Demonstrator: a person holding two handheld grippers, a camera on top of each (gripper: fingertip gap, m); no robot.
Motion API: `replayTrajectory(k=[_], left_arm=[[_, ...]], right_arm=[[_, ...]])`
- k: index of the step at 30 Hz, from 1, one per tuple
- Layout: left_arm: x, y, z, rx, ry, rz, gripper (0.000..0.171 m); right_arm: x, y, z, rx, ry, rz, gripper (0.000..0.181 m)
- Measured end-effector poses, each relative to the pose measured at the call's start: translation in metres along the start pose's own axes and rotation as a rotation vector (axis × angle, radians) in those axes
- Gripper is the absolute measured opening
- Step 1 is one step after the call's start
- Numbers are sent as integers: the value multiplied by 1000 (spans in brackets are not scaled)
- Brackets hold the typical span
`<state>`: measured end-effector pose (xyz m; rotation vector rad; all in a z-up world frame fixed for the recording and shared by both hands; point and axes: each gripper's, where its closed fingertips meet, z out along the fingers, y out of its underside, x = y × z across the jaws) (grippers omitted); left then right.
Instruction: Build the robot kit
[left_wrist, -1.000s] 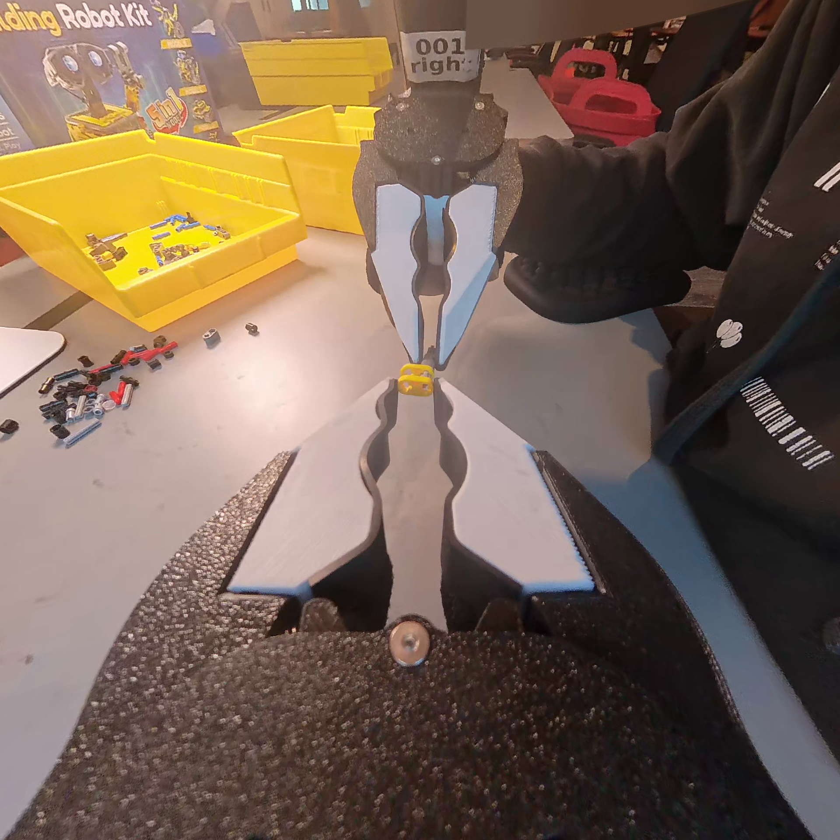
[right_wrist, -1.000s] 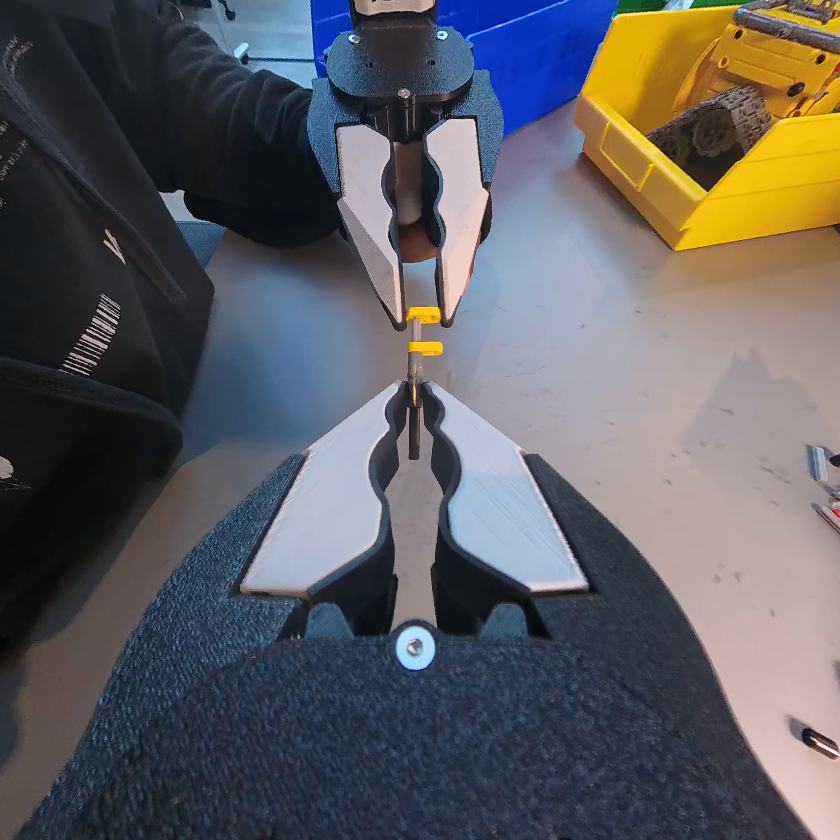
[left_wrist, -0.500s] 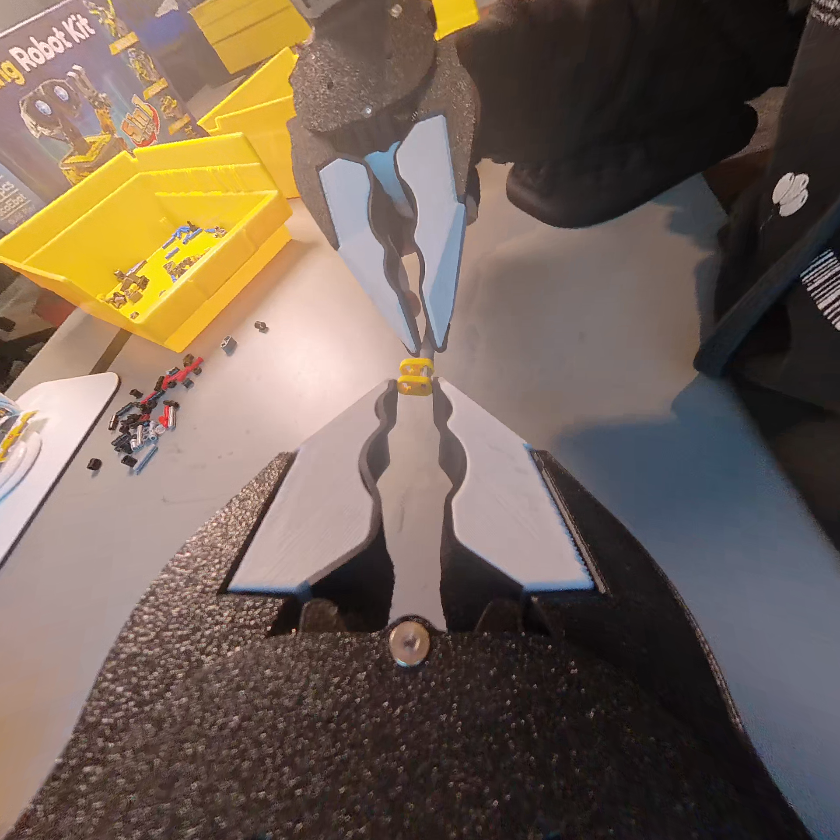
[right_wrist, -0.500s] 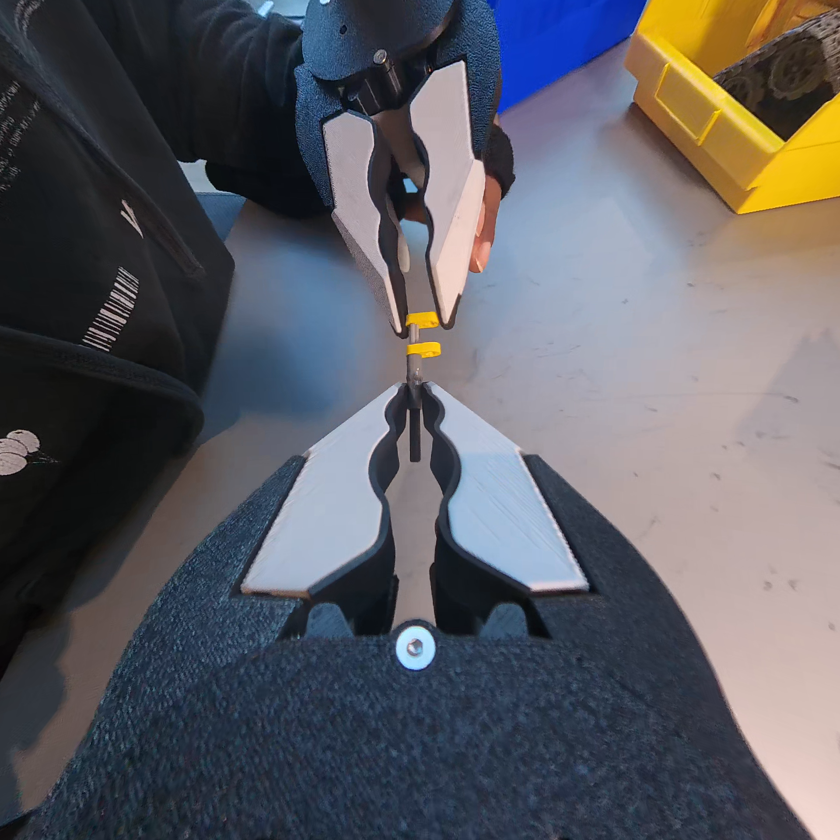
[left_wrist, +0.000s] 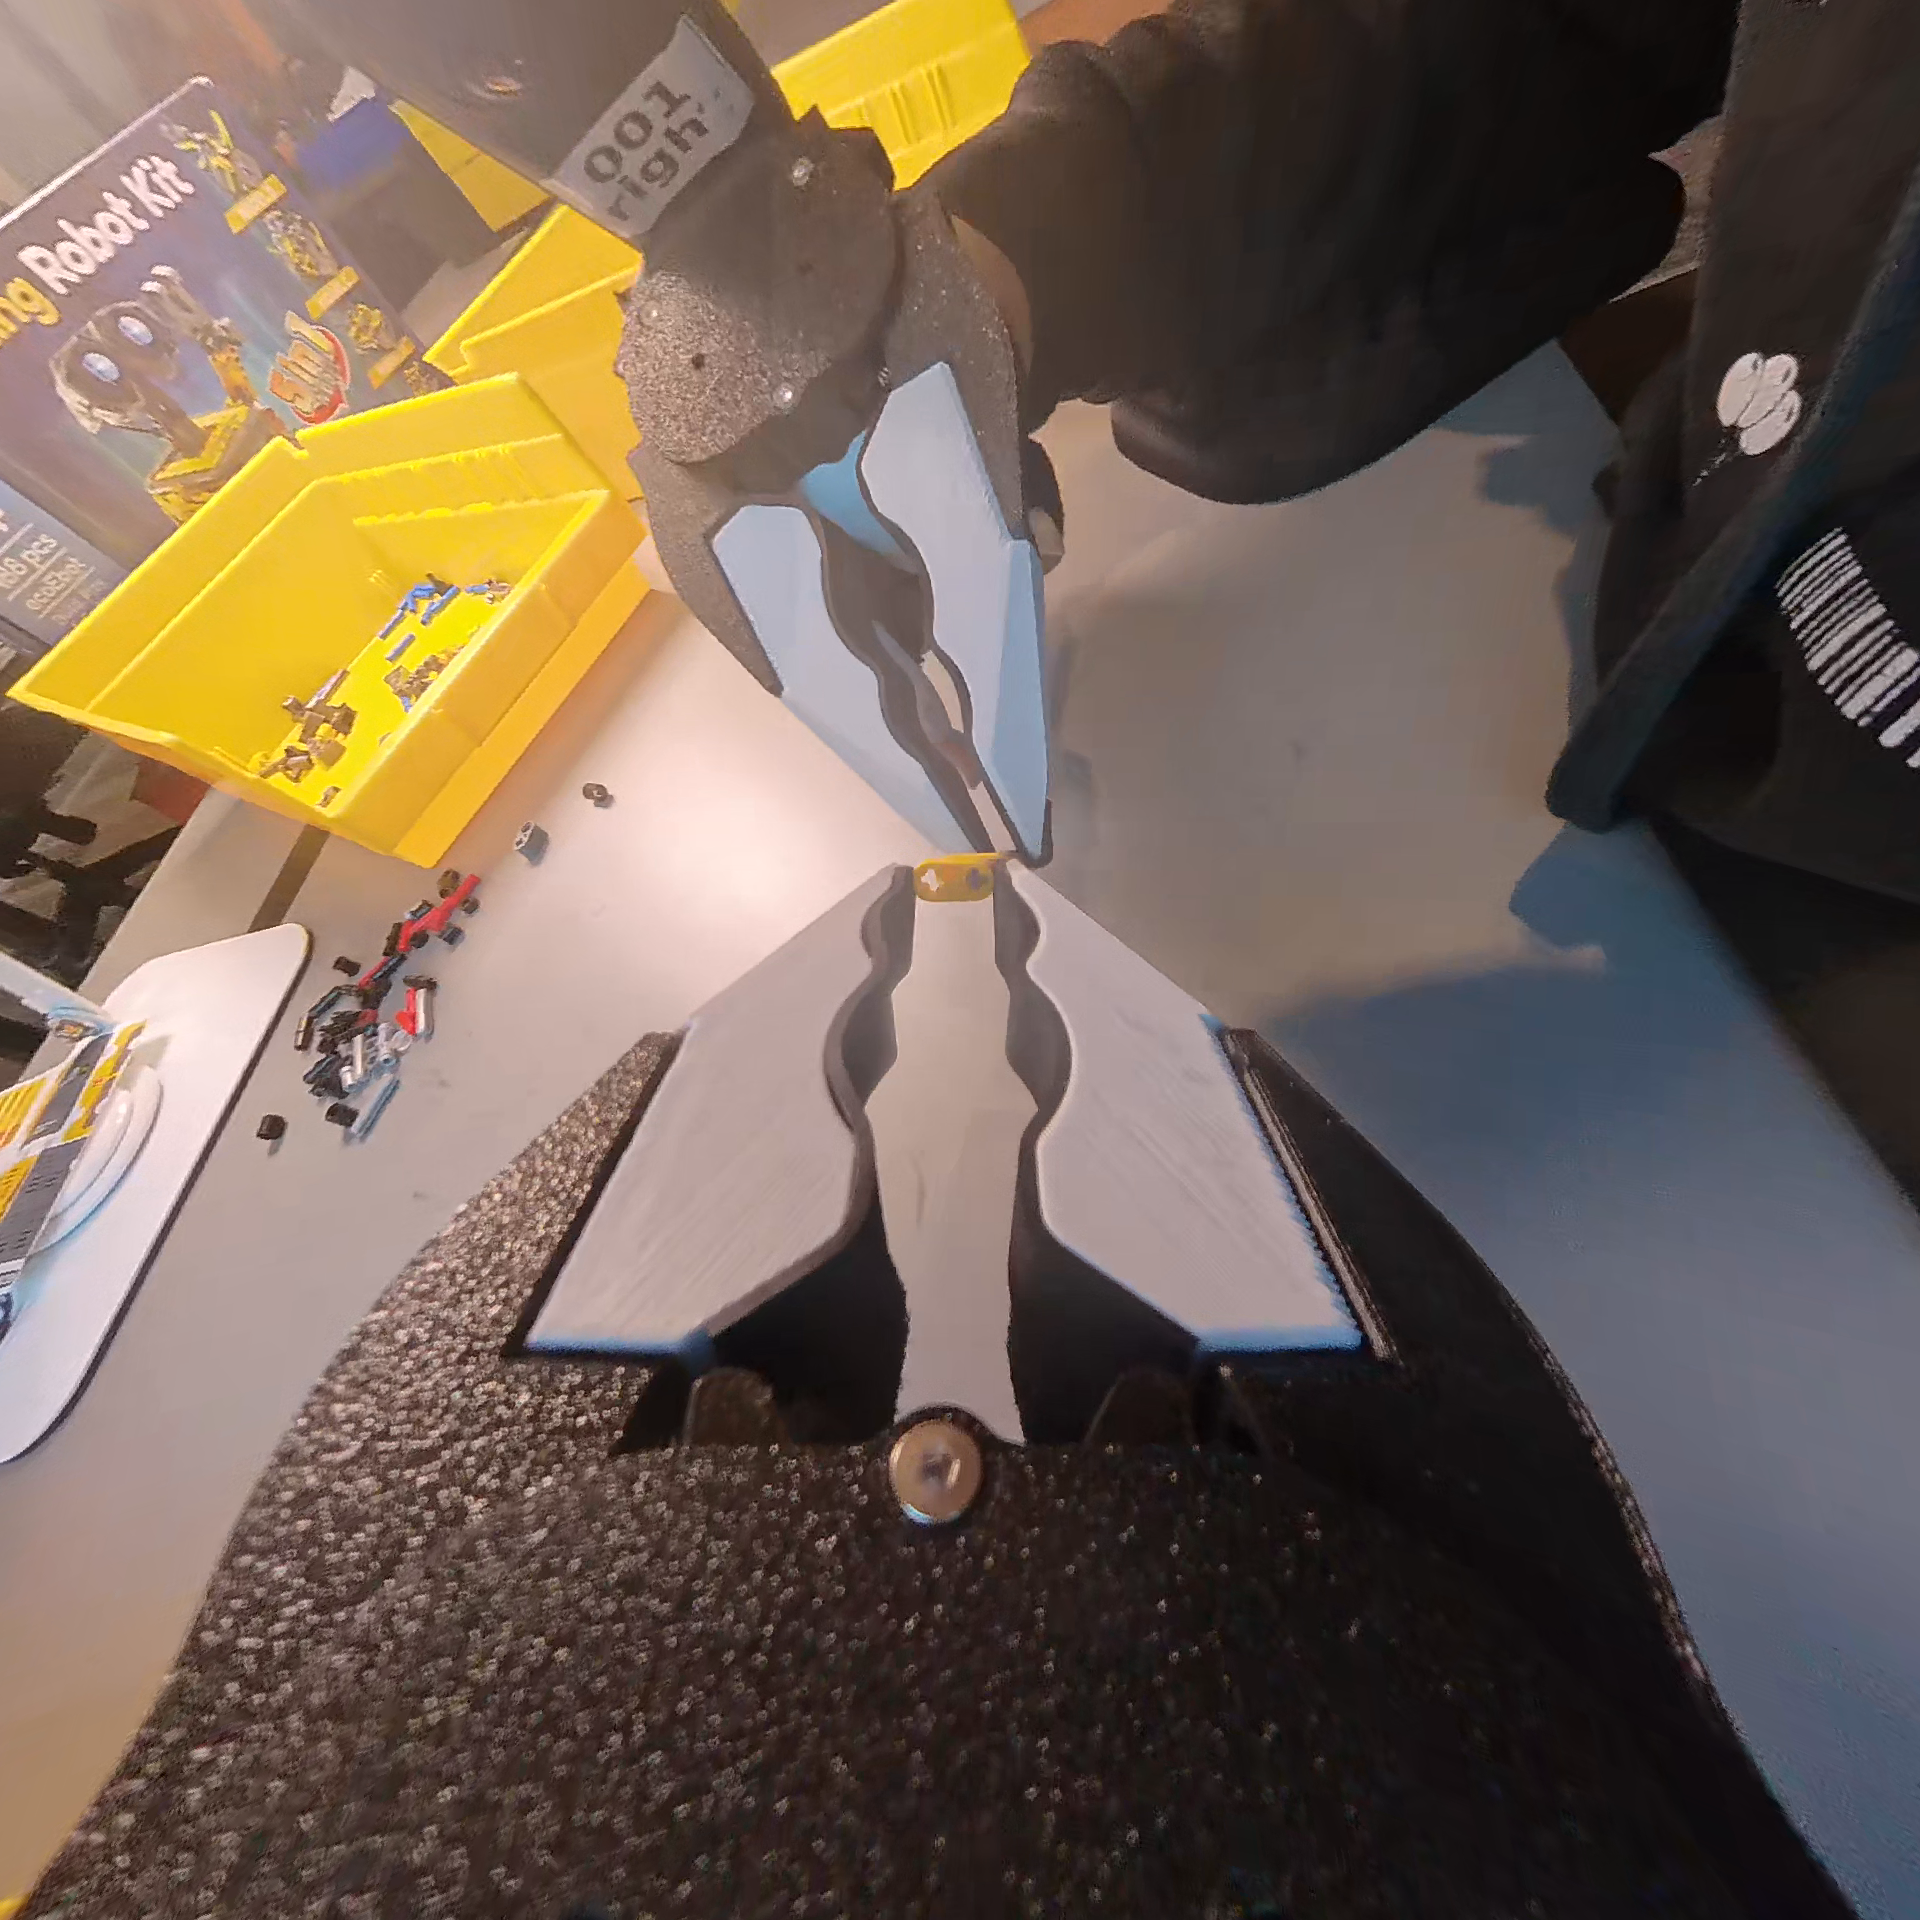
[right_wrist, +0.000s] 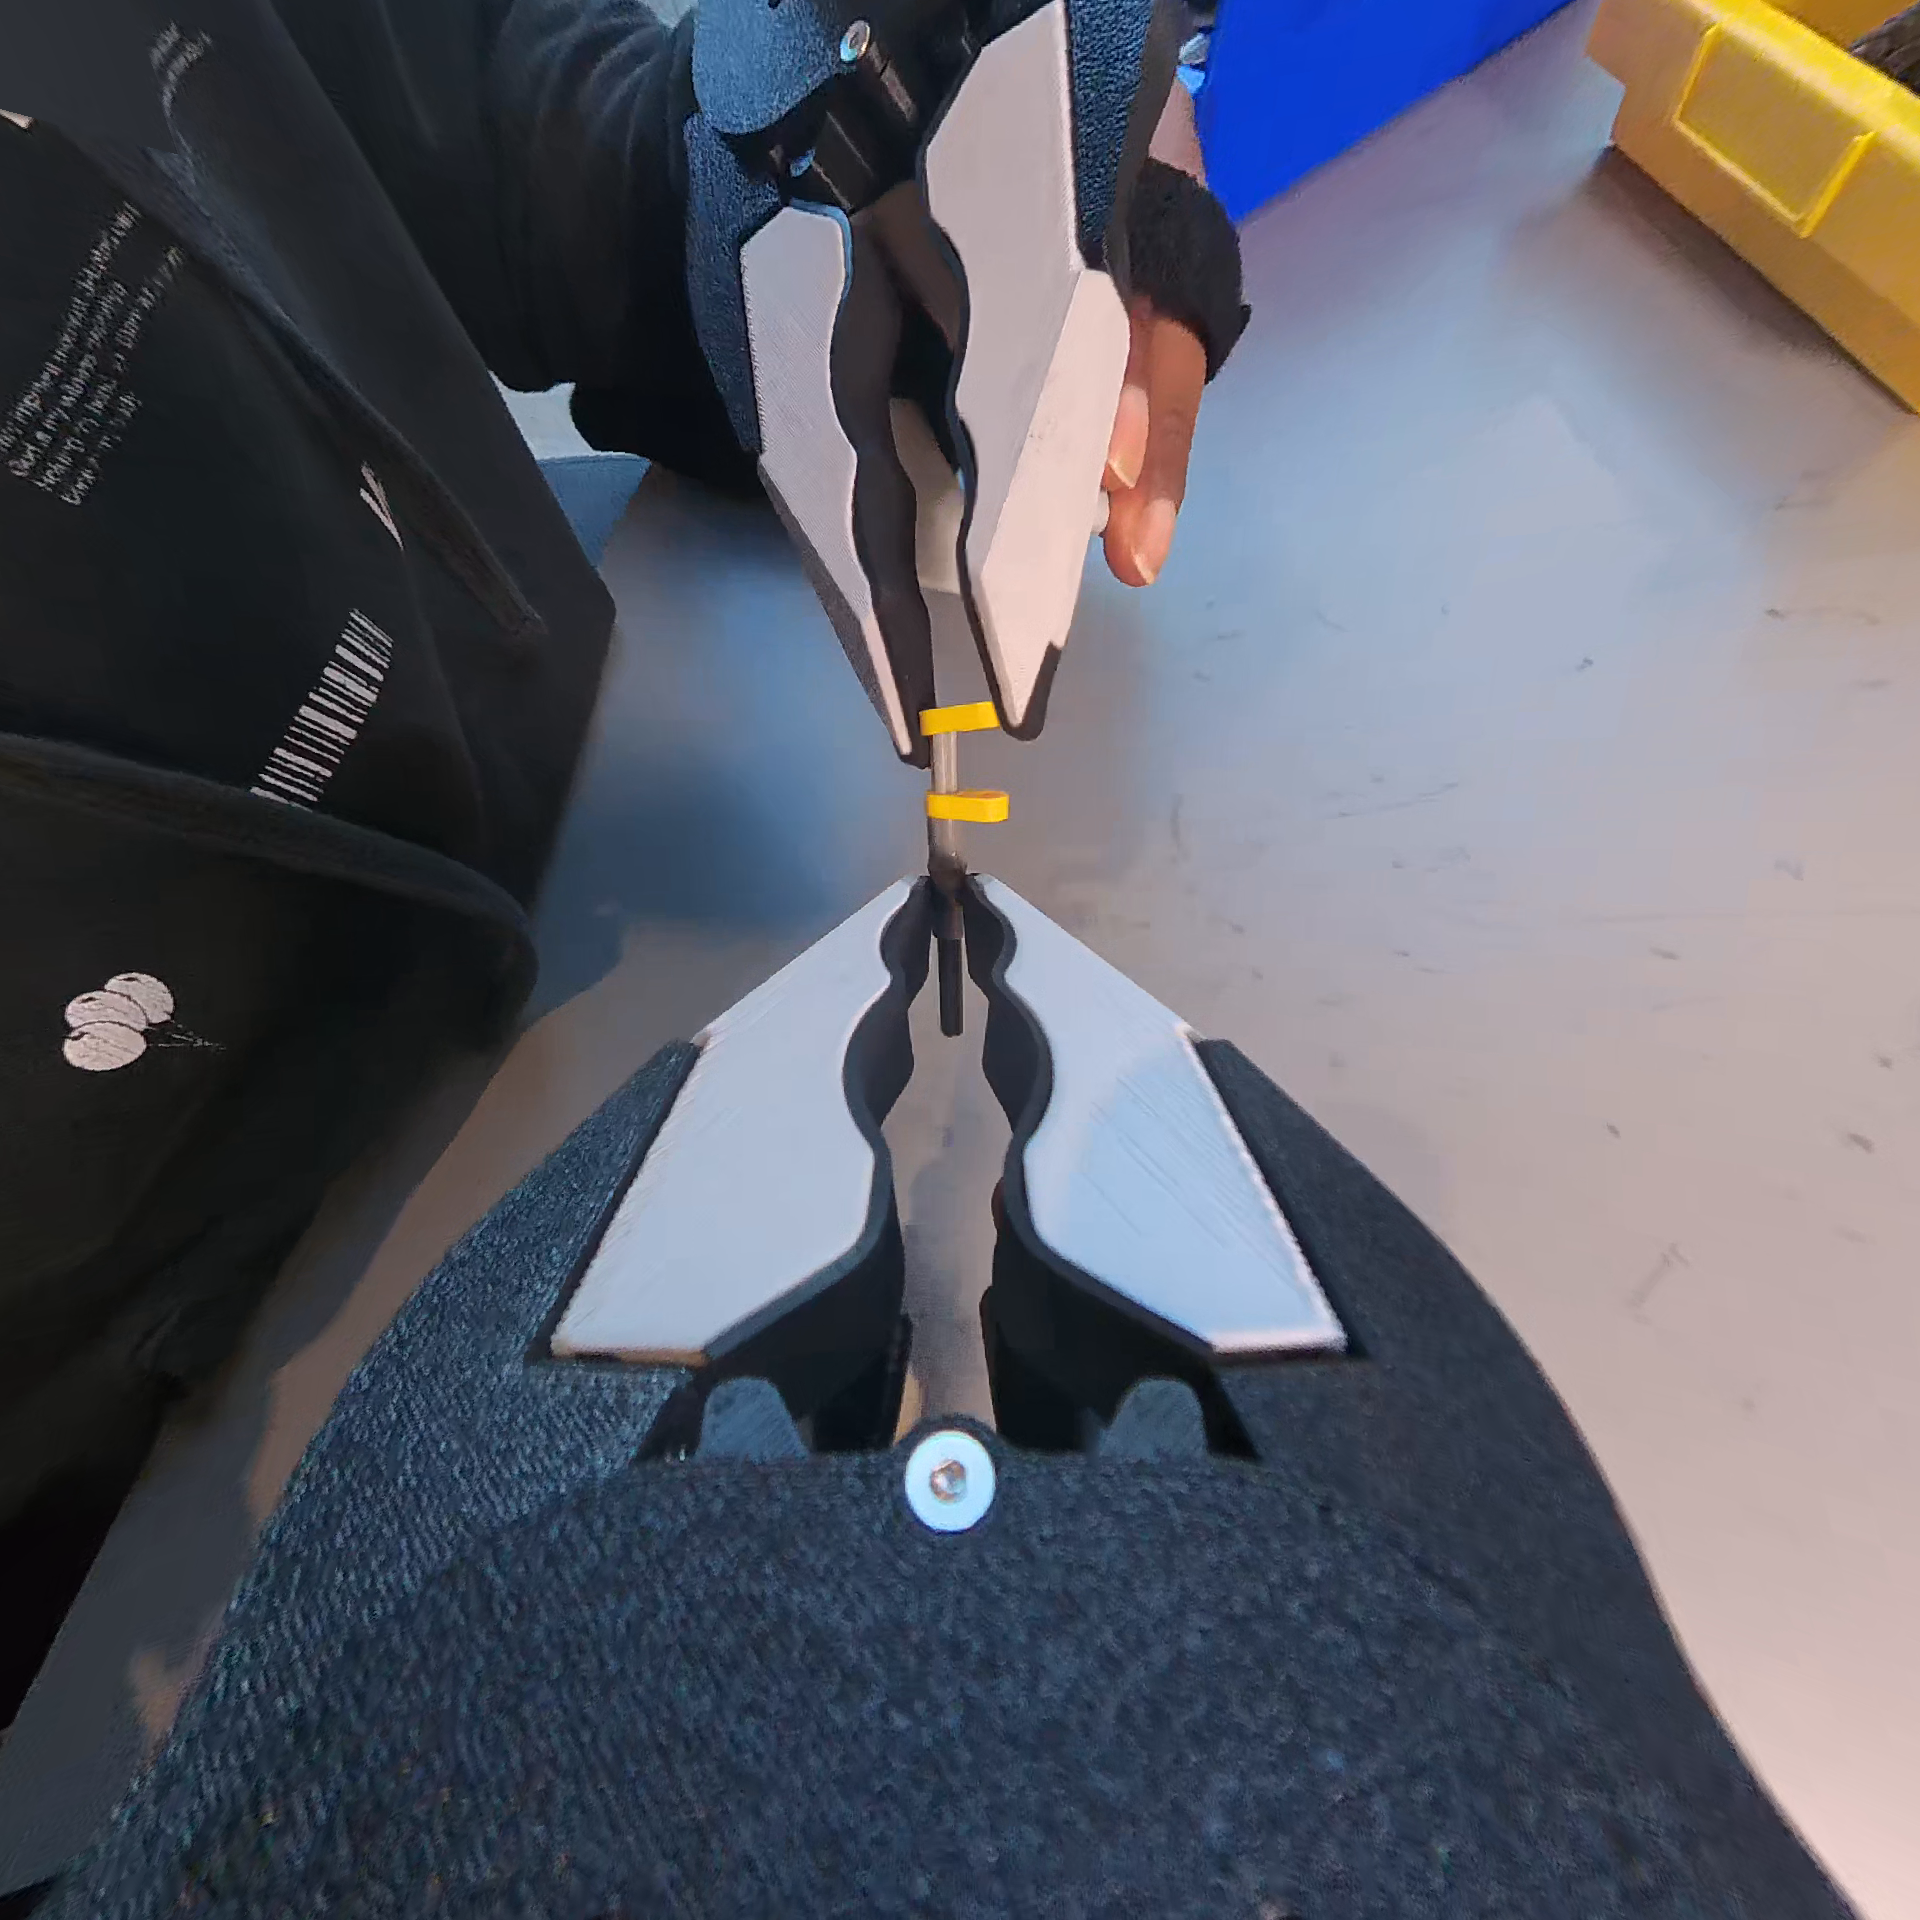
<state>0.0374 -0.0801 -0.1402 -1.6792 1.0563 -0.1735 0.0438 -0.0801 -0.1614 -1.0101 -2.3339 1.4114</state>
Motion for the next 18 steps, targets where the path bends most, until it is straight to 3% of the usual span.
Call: replayTrajectory(k=[6,18], left_arm=[[10,4,2,-18,61,-4,14],[5,4,3,-21,23,9,14]], right_arm=[[-1,4,0,-6,-18,4,5],[0,4,1,18,-31,27,5]])
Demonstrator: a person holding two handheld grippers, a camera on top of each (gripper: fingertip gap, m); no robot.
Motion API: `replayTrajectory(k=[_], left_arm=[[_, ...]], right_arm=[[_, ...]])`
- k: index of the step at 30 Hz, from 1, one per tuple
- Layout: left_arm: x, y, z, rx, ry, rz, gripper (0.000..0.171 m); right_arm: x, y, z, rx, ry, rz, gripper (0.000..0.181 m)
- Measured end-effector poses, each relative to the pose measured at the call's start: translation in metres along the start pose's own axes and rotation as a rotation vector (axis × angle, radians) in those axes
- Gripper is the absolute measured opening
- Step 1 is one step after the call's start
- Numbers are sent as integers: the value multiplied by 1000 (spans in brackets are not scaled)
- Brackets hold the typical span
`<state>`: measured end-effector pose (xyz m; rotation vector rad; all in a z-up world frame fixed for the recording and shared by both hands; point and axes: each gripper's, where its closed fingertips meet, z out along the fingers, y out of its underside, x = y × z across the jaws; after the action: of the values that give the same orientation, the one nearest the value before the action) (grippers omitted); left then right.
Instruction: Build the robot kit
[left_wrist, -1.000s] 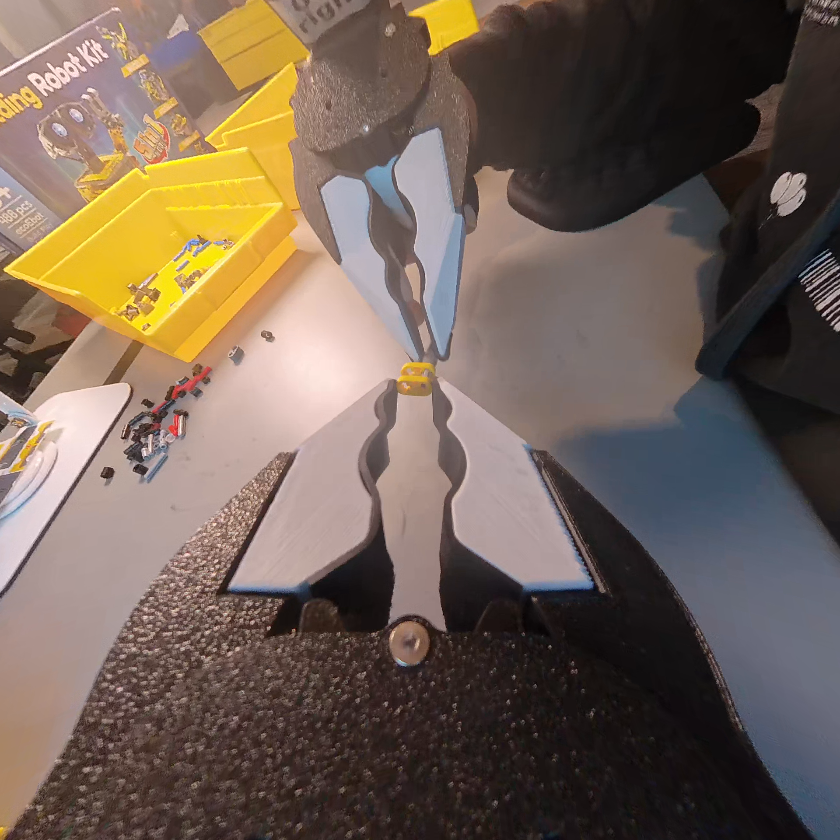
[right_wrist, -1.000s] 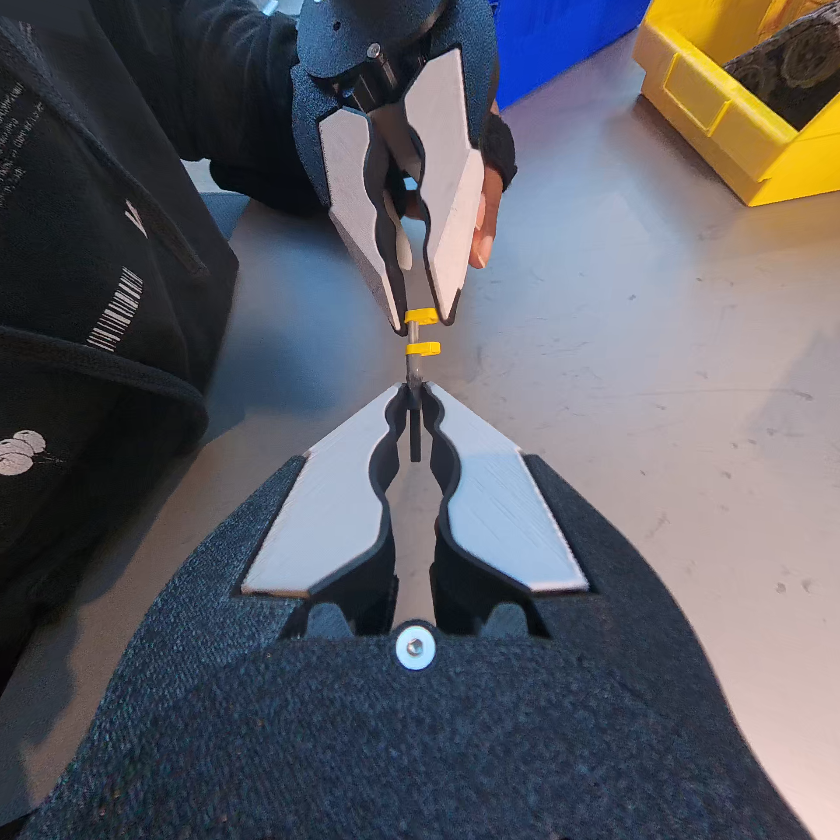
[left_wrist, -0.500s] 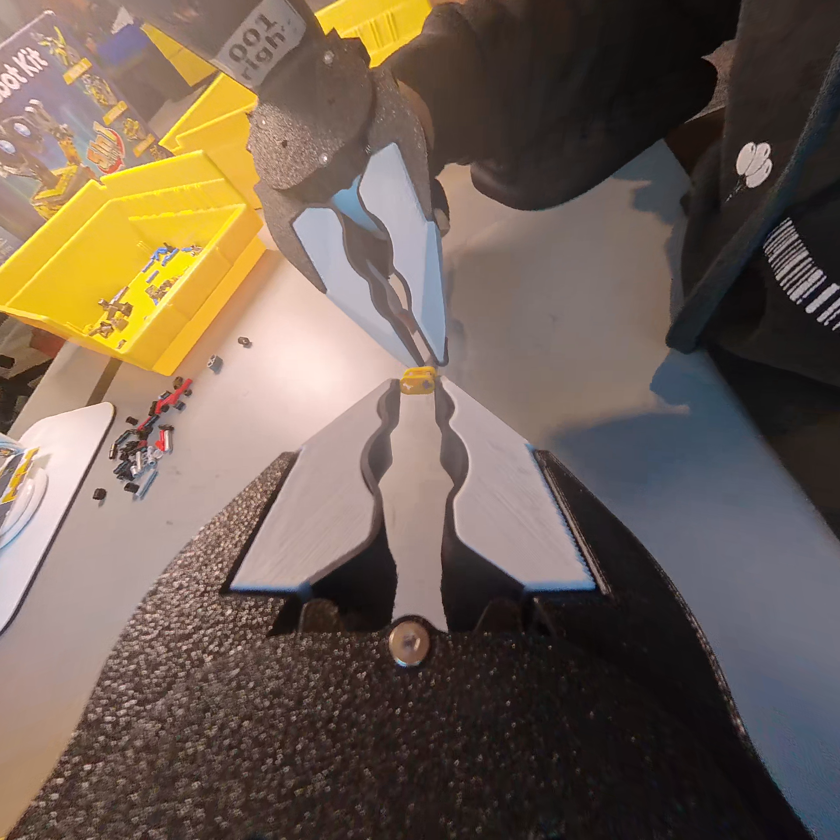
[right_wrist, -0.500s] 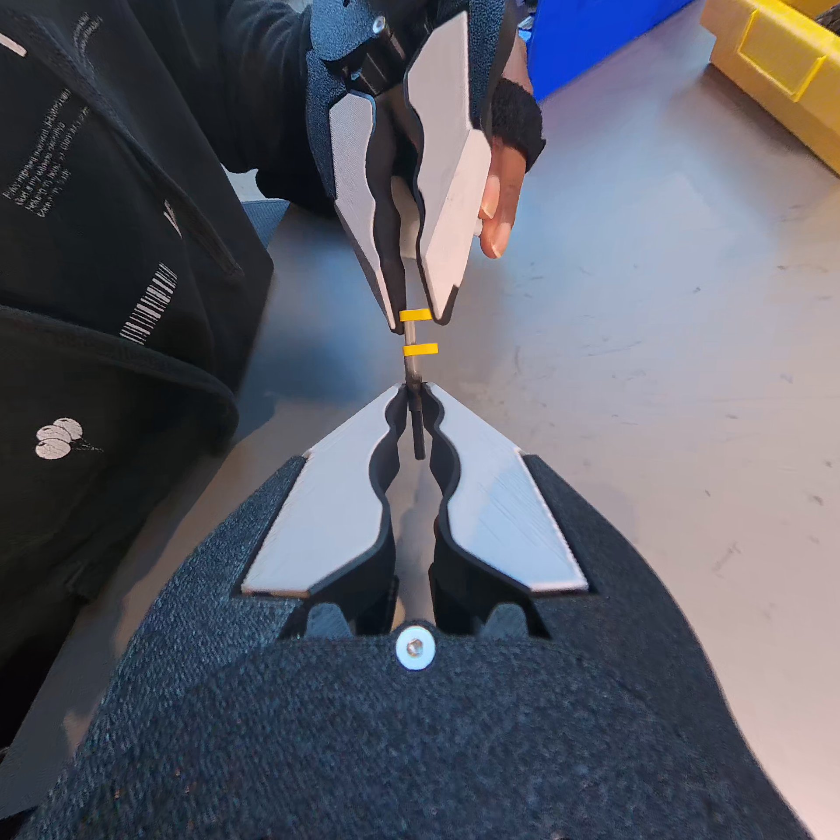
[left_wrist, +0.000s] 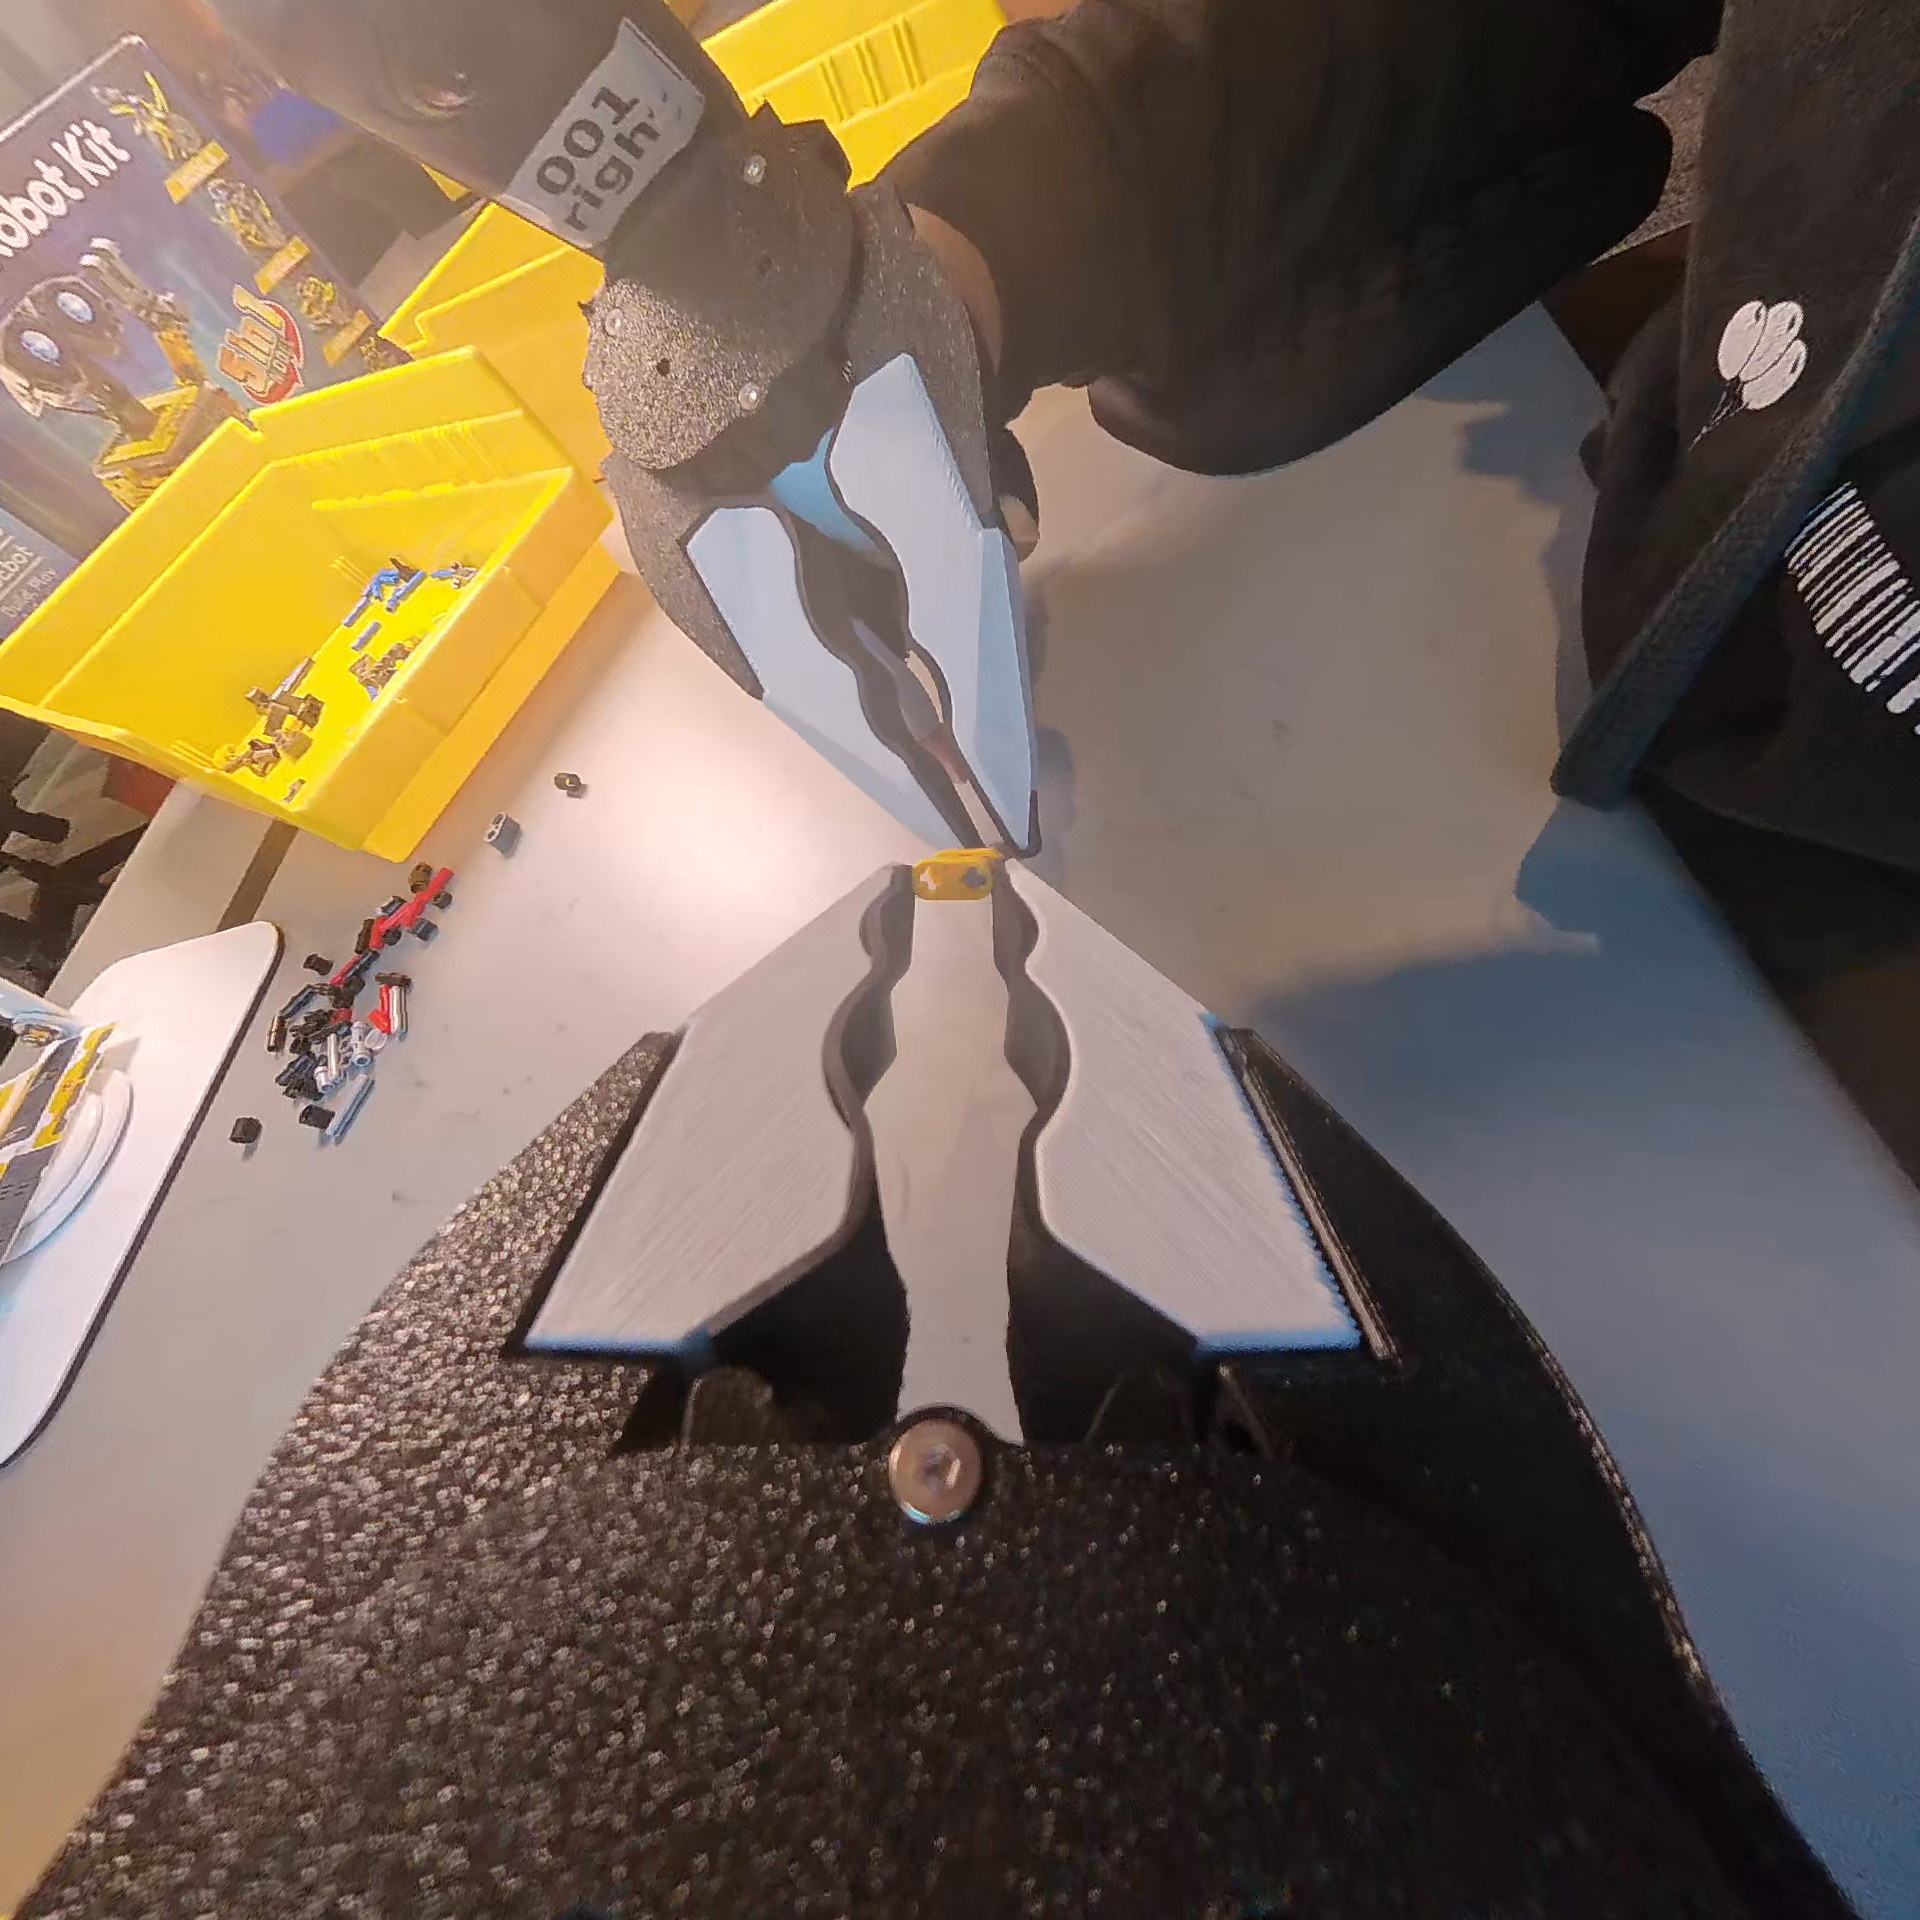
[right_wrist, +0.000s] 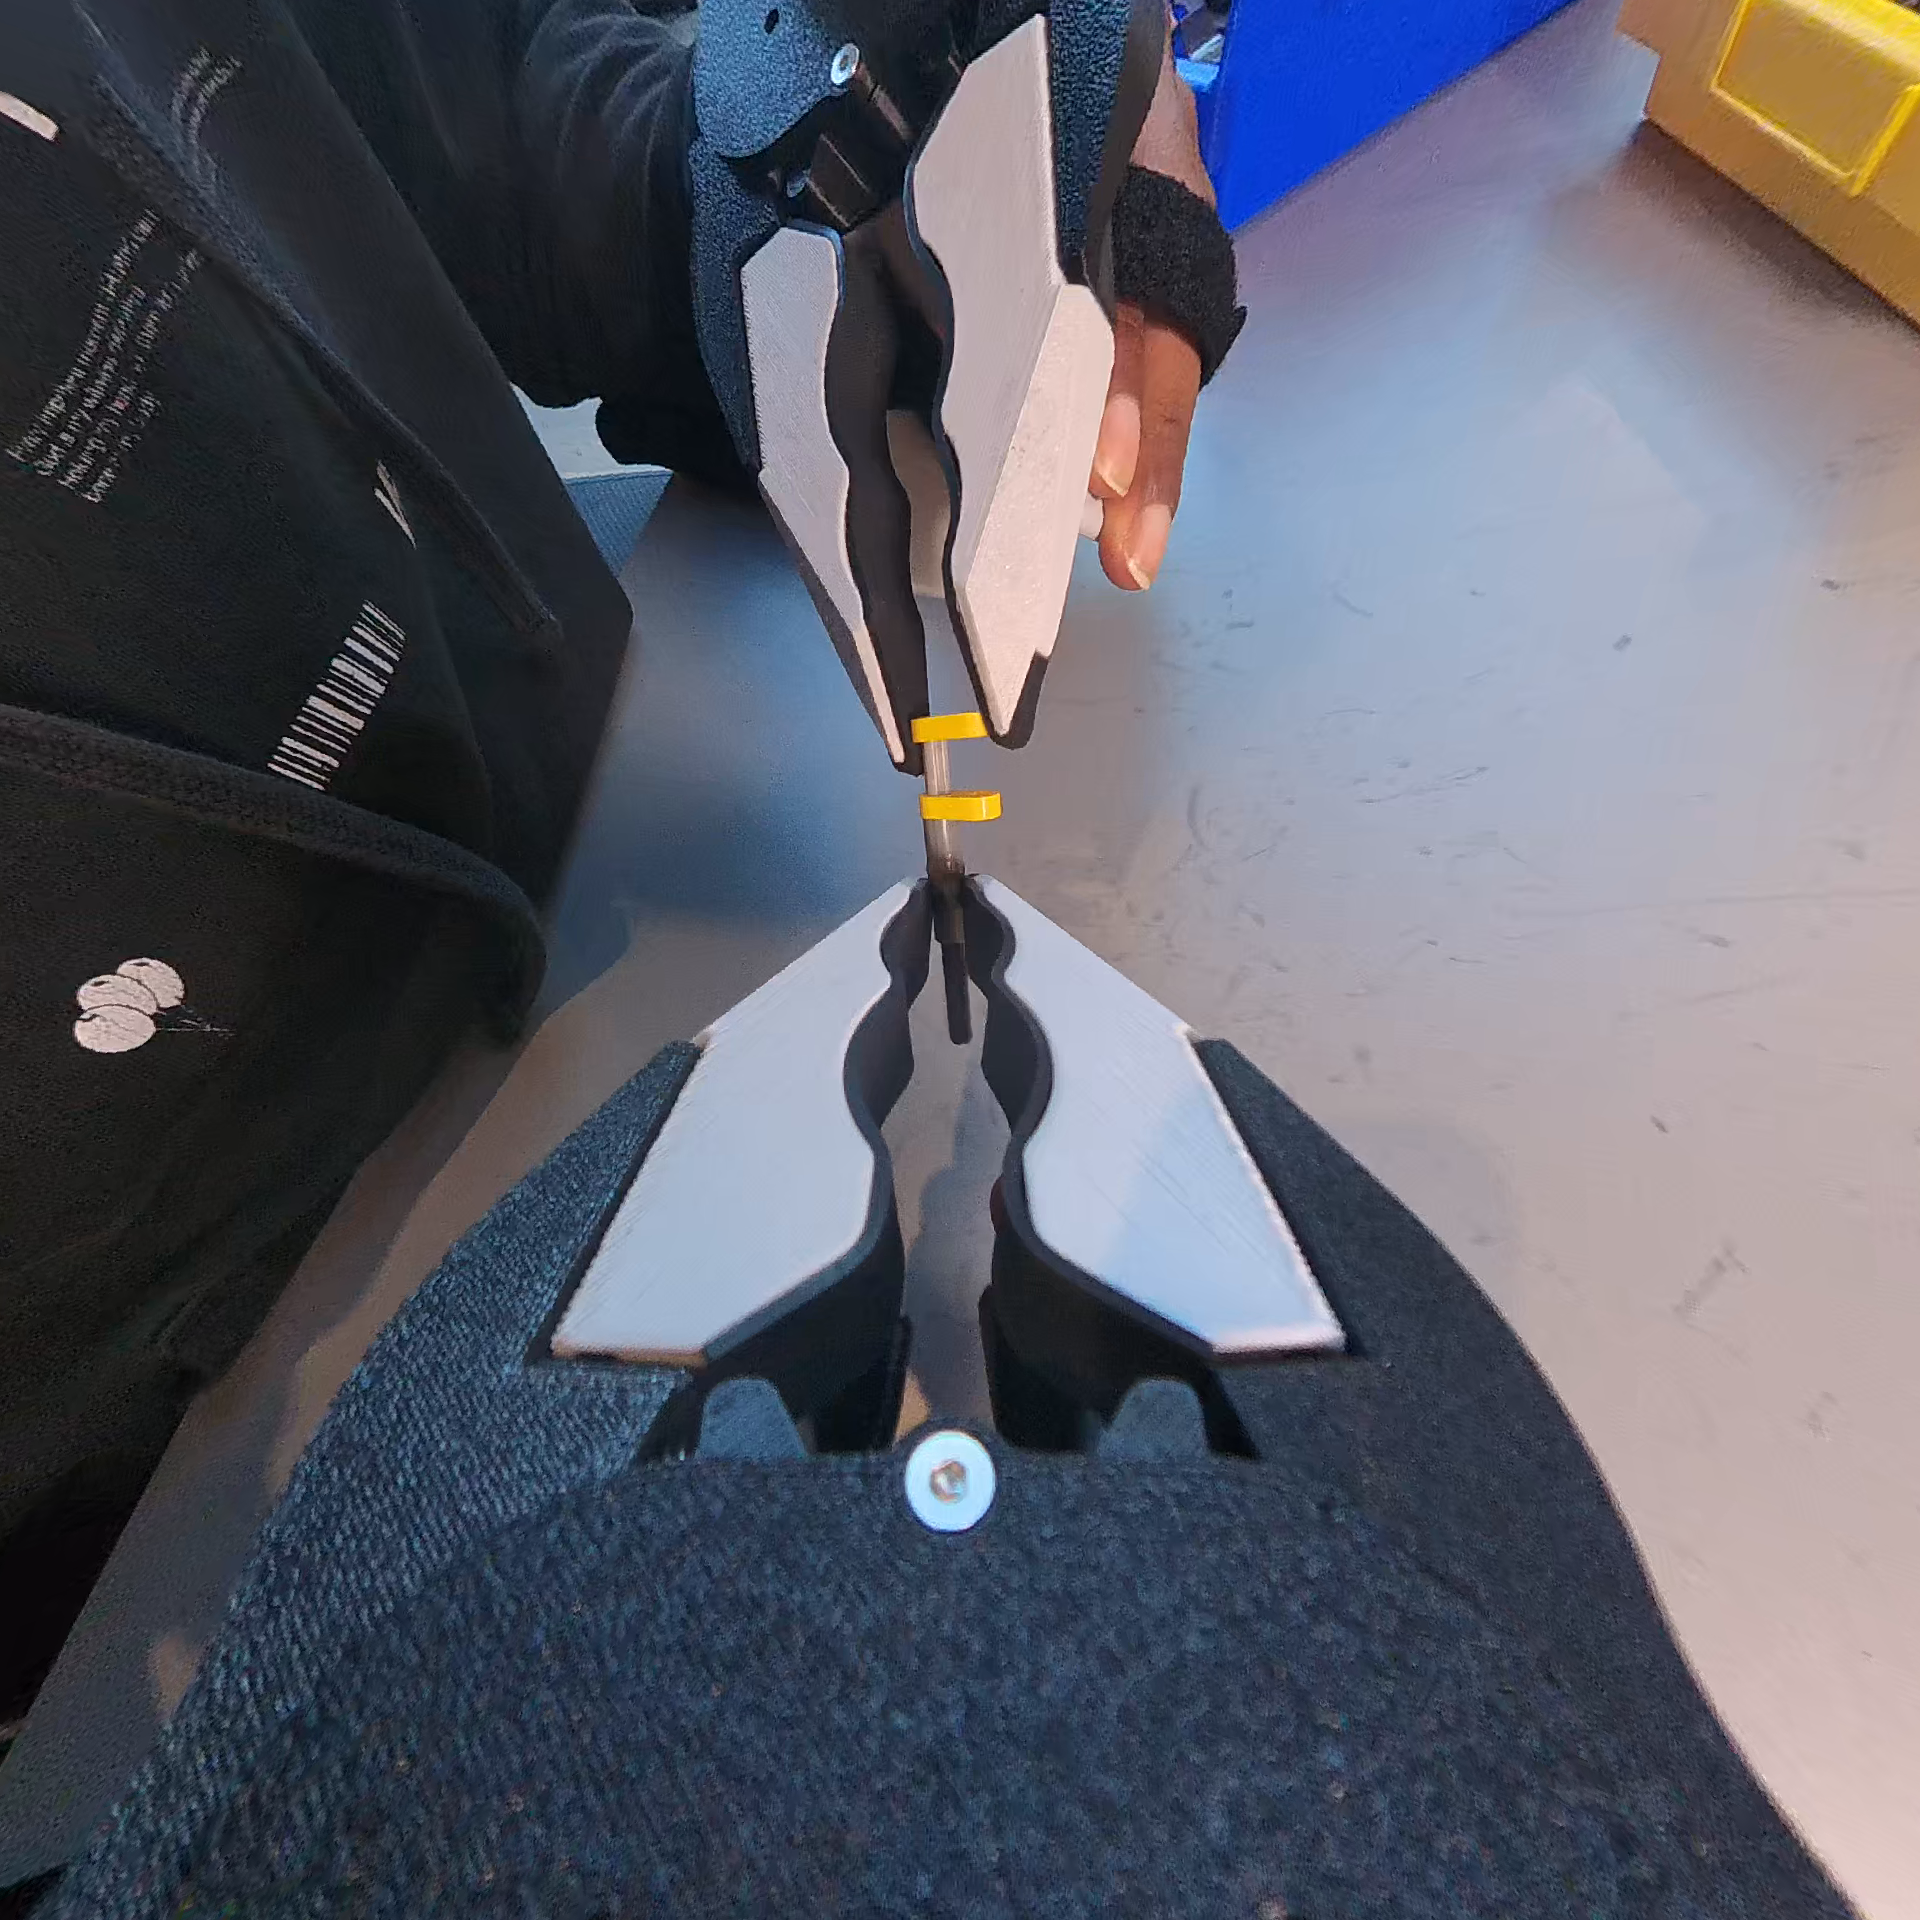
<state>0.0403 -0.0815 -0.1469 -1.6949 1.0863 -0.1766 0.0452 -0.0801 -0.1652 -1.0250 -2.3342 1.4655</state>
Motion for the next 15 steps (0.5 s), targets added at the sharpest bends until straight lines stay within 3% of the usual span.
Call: replayTrajectory(k=[15], left_arm=[[3,-3,0,15,17,-6,14]], right_arm=[[-4,-6,1,35,-17,2,4]])
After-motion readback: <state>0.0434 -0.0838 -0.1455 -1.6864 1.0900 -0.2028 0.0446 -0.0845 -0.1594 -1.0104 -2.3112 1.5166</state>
